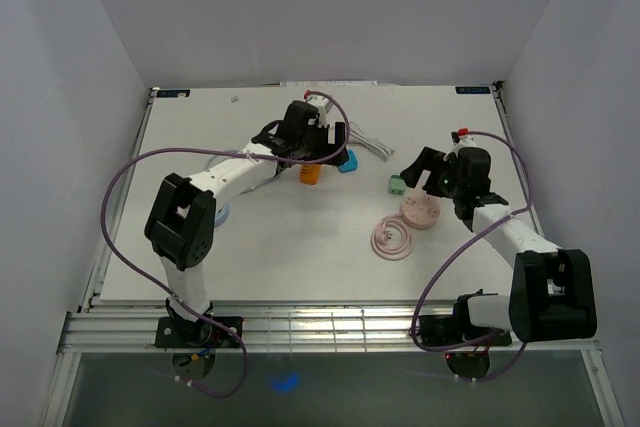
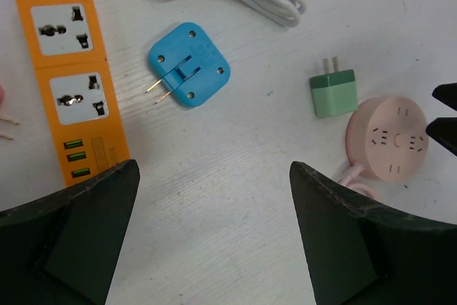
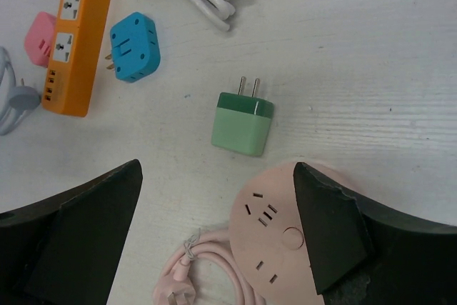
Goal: Insert the plug
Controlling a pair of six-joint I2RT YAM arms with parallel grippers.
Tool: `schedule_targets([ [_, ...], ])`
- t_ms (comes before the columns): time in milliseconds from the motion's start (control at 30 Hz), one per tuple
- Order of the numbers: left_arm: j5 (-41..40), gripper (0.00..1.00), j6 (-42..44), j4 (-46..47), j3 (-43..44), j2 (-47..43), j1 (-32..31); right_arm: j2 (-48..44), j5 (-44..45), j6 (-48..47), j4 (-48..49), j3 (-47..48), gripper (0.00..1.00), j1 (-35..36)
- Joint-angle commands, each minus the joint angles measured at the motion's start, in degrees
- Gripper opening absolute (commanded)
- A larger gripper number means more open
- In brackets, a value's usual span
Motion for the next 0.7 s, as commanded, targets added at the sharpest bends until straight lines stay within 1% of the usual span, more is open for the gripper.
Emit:
schedule_targets([
  [0,0.1,0.97,1.0,1.0,3.1,-1.6,-0.4,3.4,3.5,-4.0,-7.0,6.3,0.93,-0.2],
  [67,-1.9,0.97,0.3,1.4,2.3,-2.3,-0.3,5.2,3.2,-5.5,-8.6,9.3,1.0,0.0],
  [100,-1.7,0.97,0.3,1.2,1.9,-2.6,-0.1,7.0,3.2,-5.9,-9.9,10.1,1.0,0.3],
  [133,-1.3,0.97,0.3,1.1,1.9,-3.0,0.1,7.7,3.3,-6.2,-10.7,11.1,0.96,0.6],
  [167,-1.0,0.97,0.2,0.9,1.9,-3.2,0.2,8.3,3.6,-6.7,-11.5,12.5,0.95,0.7],
  [267,0.8,0.97,0.8,0.5,1.6,-4.0,0.2,8.5,6.8,-7.4,-14.9,13.0,0.92,0.9],
  [367,1.9,0.97,0.6,1.3,0.0,-5.5,0.2,4.9,11.0,-7.7,-17.0,11.0,0.92,0.9],
  [467,3.2,0.97,-0.4,2.4,-2.6,-7.2,0.1,3.8,15.3,-7.8,-18.1,9.5,0.96,0.9],
  [500,3.2,0.97,-0.7,2.6,-3.2,-7.5,0.1,3.8,17.7,-7.5,-18.6,9.2,0.96,0.9],
  [567,3.3,0.97,-1.4,2.6,-4.5,-8.4,0.1,4.7,17.2,-7.3,-18.6,9.1,0.95,0.8],
  [667,1.7,0.97,-2.7,2.8,-6.7,-10.7,0.1,8.3,10.2,-6.4,-19.7,10.5,0.95,0.6],
])
